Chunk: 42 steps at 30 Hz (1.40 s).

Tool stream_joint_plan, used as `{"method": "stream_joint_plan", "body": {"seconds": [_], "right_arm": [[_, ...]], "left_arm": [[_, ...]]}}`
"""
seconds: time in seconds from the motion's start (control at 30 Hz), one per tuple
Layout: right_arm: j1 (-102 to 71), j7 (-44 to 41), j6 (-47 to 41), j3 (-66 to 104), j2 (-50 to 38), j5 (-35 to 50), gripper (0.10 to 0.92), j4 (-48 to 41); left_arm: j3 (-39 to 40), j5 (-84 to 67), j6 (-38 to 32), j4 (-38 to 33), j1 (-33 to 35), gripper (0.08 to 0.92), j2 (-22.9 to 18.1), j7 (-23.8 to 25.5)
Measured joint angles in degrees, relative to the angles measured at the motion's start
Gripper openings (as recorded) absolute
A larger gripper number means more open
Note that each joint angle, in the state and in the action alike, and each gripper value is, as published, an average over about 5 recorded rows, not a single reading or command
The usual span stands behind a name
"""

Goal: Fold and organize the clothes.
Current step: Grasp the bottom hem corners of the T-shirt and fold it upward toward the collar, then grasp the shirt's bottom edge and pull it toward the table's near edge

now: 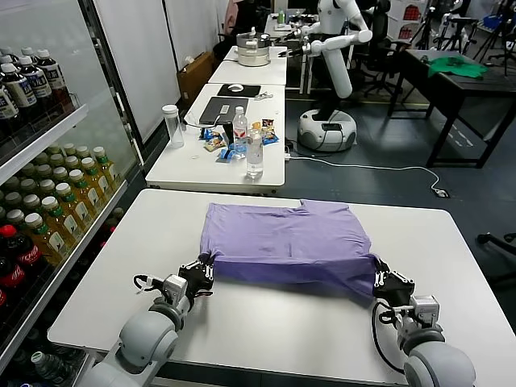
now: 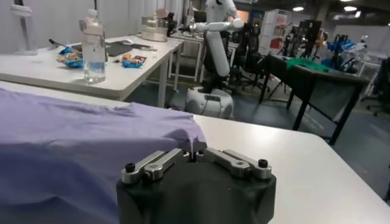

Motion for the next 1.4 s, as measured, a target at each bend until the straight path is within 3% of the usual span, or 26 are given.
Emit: {"method": "stream_joint_plan", "body": {"seconds": [0.2,0.33,0.77,1.1,1.3,1.4], "right_arm": [[3.1,-0.7,-0.3,-1.8,-0.8,-1.5,0.120,-2.9],[4.6,-1.1,-0.8,-3.1,-0.8,-2.5,0.174,-4.5],[3.7,-1.6,0.0,-2.8,0.0,-4.1,0.542,-3.9],[0.3,0.3,-3.0,0.6,1.1,1.0,0.797,-2.7],[-0.2,0.7,-4.2,0.8,1.7,5.2,0.822,-4.0],[-0.6,0.8,-4.6,0.5,2.1,7.0,0.809,-4.7]], "left_arm": [[1.2,1.2,-0.1,2.9,-2.2,0.121,-0.7,0.0],[1.6,1.7,-0.1,4.3,-3.4,0.161,-1.1,0.0],[0.0,3.3,0.4,3.4,-1.9,0.531,-2.9,-1.8],[-0.9,2.4,1.5,2.0,1.3,0.797,-4.7,-3.5],[-1.2,1.2,1.9,3.4,0.9,0.816,-5.7,-4.8],[-1.4,0.4,1.9,4.0,0.7,0.774,-5.9,-5.5]]}}
